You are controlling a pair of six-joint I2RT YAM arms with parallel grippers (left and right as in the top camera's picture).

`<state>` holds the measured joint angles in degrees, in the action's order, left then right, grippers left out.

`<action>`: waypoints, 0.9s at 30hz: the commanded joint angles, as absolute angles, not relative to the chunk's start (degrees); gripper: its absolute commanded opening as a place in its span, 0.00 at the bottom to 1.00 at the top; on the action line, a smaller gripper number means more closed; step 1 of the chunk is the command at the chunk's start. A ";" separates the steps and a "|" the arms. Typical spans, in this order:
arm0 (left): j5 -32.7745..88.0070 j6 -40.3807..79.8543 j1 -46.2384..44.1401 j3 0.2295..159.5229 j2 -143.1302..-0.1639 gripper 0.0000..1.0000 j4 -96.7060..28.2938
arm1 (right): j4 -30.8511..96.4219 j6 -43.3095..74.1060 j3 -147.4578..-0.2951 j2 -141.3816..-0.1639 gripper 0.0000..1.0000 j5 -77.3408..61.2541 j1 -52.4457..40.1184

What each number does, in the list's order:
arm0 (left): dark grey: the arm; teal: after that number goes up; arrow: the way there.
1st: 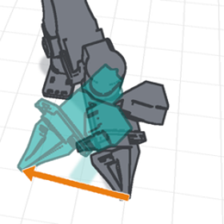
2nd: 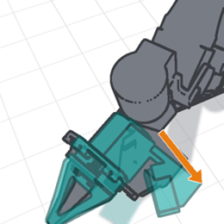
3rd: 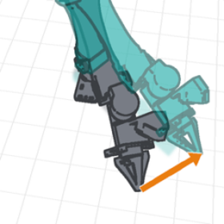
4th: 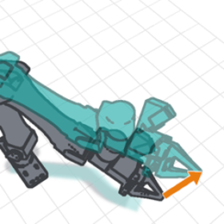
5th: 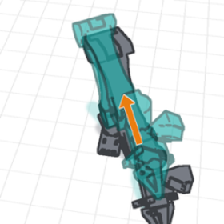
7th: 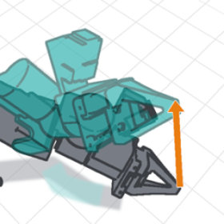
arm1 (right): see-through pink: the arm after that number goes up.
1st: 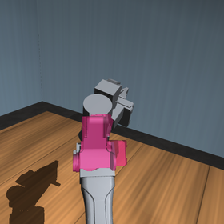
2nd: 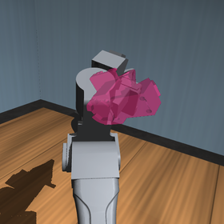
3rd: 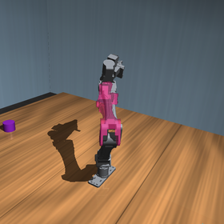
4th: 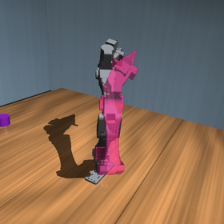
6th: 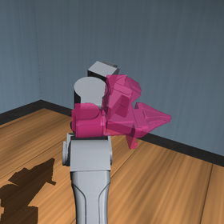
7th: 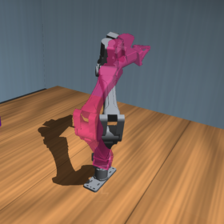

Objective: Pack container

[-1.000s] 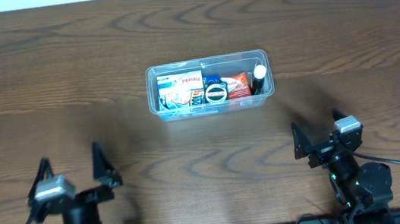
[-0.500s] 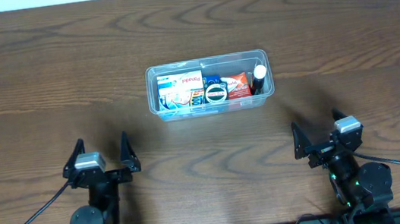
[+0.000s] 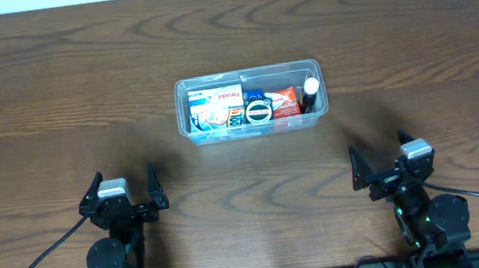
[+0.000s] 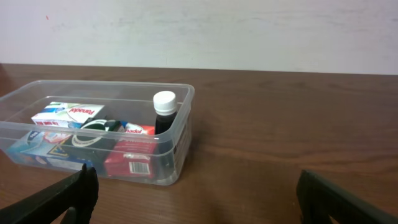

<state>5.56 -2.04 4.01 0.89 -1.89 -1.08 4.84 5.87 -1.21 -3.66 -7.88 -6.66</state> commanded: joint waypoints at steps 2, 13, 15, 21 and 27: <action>5.78 -3.40 2.00 0.23 -2.50 0.98 -3.49 | 4.69 5.52 -0.89 -3.66 0.99 -7.51 -6.81; 5.78 -3.42 0.60 0.23 -2.52 0.98 -3.49 | 4.71 5.50 -0.89 -3.66 0.99 -7.51 -6.81; 5.78 -3.40 0.60 0.23 -2.52 0.98 -3.49 | 4.69 5.52 -0.89 -3.66 0.99 -7.51 -6.81; 5.78 -3.40 0.16 0.25 -0.08 0.98 -3.25 | 4.69 5.50 -0.89 -3.66 0.99 -7.51 -6.81; 5.78 -3.40 -1.45 0.23 -0.10 0.98 -3.55 | 4.69 5.52 -0.89 -3.66 0.99 -7.51 -6.81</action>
